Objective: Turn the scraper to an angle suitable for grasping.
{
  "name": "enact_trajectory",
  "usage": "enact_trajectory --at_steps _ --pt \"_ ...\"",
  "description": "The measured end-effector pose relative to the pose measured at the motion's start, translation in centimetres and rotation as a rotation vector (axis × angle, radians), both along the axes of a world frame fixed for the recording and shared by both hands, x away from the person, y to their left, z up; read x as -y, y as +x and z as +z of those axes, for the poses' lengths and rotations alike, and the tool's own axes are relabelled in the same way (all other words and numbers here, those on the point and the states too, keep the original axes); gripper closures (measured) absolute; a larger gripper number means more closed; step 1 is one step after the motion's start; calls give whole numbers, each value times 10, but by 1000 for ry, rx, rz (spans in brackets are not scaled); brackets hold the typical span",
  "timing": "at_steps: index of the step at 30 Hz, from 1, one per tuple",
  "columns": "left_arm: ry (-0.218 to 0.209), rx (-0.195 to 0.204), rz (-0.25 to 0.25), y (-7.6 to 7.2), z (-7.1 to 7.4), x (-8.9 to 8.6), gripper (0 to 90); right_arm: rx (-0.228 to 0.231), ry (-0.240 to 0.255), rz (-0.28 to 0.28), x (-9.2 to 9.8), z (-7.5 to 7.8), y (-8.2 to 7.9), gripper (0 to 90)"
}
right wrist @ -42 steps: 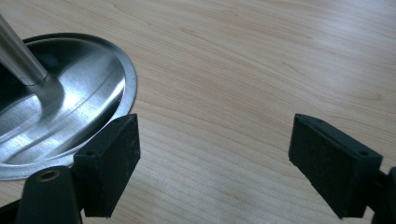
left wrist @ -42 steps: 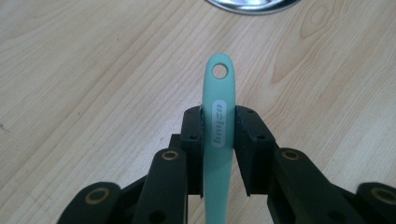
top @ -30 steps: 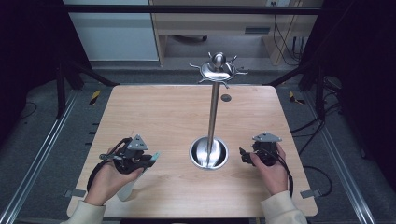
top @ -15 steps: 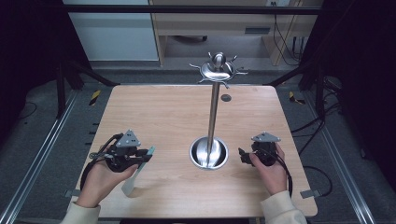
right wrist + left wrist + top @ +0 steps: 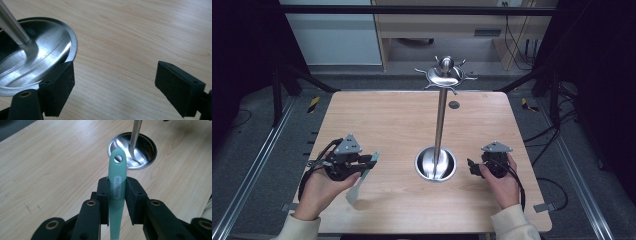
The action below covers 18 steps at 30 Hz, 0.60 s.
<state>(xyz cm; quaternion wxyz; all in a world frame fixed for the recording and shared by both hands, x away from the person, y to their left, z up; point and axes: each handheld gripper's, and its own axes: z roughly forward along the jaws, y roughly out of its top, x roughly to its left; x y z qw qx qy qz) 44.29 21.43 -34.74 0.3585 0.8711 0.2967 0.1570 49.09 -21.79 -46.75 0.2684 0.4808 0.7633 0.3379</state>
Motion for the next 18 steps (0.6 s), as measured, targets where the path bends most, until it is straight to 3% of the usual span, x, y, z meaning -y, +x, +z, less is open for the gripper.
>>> enact_trajectory --at_steps 6,18 --pt "-32 43 -1 -1 13 7 738 -1 7 -3 0 0 0 163" --pt "-51 85 -15 -1 25 22 738 -1 2 0 0 0 0 163"
